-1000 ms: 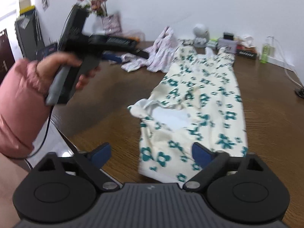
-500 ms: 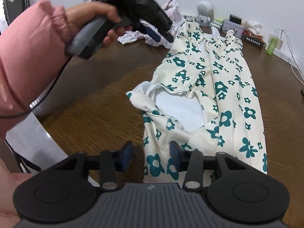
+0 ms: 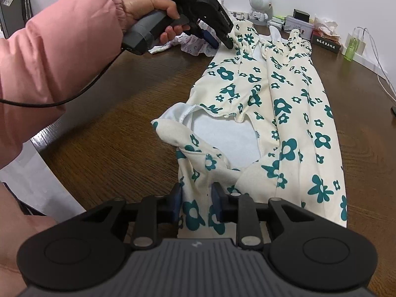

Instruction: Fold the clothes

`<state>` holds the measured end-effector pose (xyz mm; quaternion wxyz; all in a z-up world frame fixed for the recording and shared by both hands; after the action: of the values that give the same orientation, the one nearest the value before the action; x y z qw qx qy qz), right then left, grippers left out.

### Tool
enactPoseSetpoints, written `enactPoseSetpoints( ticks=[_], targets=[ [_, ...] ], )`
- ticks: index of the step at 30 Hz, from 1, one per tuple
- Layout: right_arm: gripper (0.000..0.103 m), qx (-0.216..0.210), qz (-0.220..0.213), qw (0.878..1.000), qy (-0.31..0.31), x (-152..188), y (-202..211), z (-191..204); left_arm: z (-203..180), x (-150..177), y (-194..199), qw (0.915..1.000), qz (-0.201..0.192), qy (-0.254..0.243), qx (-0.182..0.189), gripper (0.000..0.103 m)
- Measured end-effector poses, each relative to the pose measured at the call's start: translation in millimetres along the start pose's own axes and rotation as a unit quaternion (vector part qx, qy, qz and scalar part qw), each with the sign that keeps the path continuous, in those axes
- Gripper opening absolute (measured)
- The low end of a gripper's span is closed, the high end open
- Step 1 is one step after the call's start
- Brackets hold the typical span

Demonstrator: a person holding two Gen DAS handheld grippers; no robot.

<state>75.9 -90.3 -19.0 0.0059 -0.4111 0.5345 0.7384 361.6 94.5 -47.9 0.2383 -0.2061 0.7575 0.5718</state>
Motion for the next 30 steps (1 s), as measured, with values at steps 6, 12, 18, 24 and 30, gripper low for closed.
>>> enactPoseSetpoints(
  ticks=[6, 12, 18, 24, 30],
  targets=[
    [0.017, -0.001, -0.003, 1.0, -0.002, 0.7, 2.0, -3.0, 1.2, -1.6, -2.8, 0.9999, -0.004, -0.002, 0.016, 0.009],
    [0.002, -0.018, -0.009, 1.0, -0.004, 1.4, 5.1, -4.0, -0.3, -2.7, 3.2, 0.9997, -0.016, -0.001, 0.016, 0.002],
    [0.001, -0.031, -0.015, 0.999, -0.013, 4.2, 5.5, -5.9, -2.7, -5.0, 11.2, 0.9992, -0.035, 0.015, 0.015, 0.0],
    [0.001, -0.082, -0.055, 0.992, -0.073, 5.0, 22.2, -22.5, -14.3, -20.4, 29.8, 0.9968, -0.06, 0.042, 0.033, 0.0],
    [0.001, -0.129, -0.128, 0.968, -0.174, 20.0, 51.9, -66.9, -73.4, -60.4, 41.6, 0.9942, -0.089, 0.022, 0.056, 0.0]
  ],
)
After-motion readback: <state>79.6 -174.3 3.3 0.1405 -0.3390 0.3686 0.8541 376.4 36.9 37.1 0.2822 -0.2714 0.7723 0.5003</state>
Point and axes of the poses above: each gripper's, at about its wrist camera, not at the fingertips, and y roughly against the way its jaws point, z to its left, x to its underside, the point moved 6 cm from there along -y, roughly the way its jaws point, and after that the axes turned 2 degrees about -x, right-handed, at the moved point
